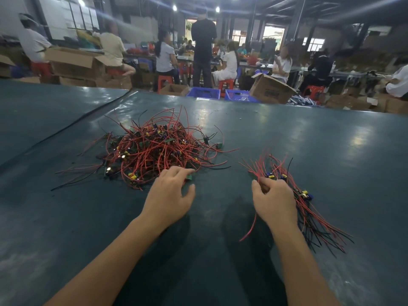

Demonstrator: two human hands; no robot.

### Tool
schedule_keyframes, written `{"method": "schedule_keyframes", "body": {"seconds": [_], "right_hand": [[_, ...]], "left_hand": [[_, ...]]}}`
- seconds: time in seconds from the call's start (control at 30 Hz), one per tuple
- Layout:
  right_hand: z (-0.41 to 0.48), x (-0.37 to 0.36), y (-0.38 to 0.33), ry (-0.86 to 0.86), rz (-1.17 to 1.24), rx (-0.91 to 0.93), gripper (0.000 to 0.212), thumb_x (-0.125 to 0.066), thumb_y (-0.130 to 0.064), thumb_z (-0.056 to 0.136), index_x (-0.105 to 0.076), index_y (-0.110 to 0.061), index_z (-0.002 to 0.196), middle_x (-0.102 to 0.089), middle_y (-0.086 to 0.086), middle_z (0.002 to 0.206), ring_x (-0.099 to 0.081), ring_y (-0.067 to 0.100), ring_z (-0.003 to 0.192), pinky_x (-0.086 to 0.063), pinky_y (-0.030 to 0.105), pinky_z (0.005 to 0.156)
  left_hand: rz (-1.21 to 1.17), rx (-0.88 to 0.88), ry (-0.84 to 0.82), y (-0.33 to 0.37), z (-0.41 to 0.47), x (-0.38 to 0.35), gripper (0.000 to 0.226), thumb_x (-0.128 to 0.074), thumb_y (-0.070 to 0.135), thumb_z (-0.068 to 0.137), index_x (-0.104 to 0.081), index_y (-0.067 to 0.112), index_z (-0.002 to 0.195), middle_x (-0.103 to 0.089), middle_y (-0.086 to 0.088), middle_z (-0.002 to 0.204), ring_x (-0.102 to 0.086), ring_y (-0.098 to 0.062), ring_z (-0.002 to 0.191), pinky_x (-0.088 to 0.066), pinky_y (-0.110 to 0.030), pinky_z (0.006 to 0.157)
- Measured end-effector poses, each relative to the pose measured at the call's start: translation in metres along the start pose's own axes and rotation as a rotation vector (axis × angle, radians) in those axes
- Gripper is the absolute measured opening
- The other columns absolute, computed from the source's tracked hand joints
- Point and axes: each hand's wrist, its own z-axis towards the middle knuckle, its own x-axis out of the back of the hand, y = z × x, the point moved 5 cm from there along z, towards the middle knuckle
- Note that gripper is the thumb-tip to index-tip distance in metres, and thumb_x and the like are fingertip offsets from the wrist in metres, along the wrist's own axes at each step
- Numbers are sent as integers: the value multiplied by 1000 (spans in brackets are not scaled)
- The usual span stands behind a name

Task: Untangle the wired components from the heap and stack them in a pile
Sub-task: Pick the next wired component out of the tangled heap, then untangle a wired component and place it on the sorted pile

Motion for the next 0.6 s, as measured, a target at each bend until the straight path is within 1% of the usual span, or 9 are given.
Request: {"method": "schedule_keyframes", "body": {"seconds": [0.07,0.1,0.13,0.2,0.27,0.33,0.47,0.53,0.6], "right_hand": [[-1,2,6,-31,-152,-53,27,-56,-34,95,-69,-16,110,-50,6,104,-47,24,81,-36,31,68],[-1,2,6,-34,-169,-67,32,-56,-35,95,-66,-17,120,-50,7,110,-49,25,84,-36,31,70],[-1,2,5,-27,-142,-57,36,-57,-34,94,-63,-17,125,-51,8,114,-53,25,88,-37,31,71],[-2,-1,-4,-1,7,18,35,-59,-32,93,-65,-15,124,-56,7,111,-56,21,87,-38,28,74],[-5,-8,-16,-25,158,93,29,-62,-28,92,-70,-13,116,-62,4,101,-57,14,82,-39,24,76],[-11,-20,-26,-129,215,154,24,-64,-28,92,-72,-14,110,-65,0,92,-58,10,80,-40,20,76],[-23,-43,-31,-334,127,252,26,-63,-32,92,-72,-16,111,-67,-5,94,-59,10,89,-42,19,83],[-24,-45,-30,-355,96,259,28,-63,-34,91,-71,-17,112,-67,-9,94,-59,10,92,-45,22,88],[-24,-45,-30,-355,120,246,27,-63,-35,91,-72,-19,111,-65,-15,88,-60,6,89,-46,20,84]], "left_hand": [[137,85,-24,-14,1,0,47,-57,32,92,-51,18,137,-46,-3,140,-39,-23,128,-34,-40,106],[196,134,-68,-21,1,-3,50,-55,35,93,-48,19,140,-39,-4,147,-33,-24,134,-31,-43,109],[246,175,-125,-27,0,-6,53,-52,38,94,-44,20,143,-33,-5,152,-28,-25,139,-28,-45,112],[316,220,-238,-35,-3,-13,55,-46,43,96,-39,21,146,-28,-4,155,-24,-25,142,-25,-46,113],[341,216,-270,-37,-4,-17,53,-43,44,97,-38,22,146,-37,-1,150,-33,-23,136,-28,-43,110],[338,190,-227,-37,-2,-14,49,-44,42,98,-42,21,142,-50,1,136,-44,-22,124,-35,-39,104],[249,162,-181,-38,1,-7,38,-54,35,96,-54,17,130,-58,-1,115,-51,-21,107,-43,-35,96],[180,132,-135,-34,1,-4,31,-59,31,94,-62,15,120,-61,-2,108,-52,-21,102,-44,-35,93],[118,81,-44,-25,1,1,26,-64,26,92,-67,14,114,-64,-2,105,-56,-22,99,-44,-36,92]]}}
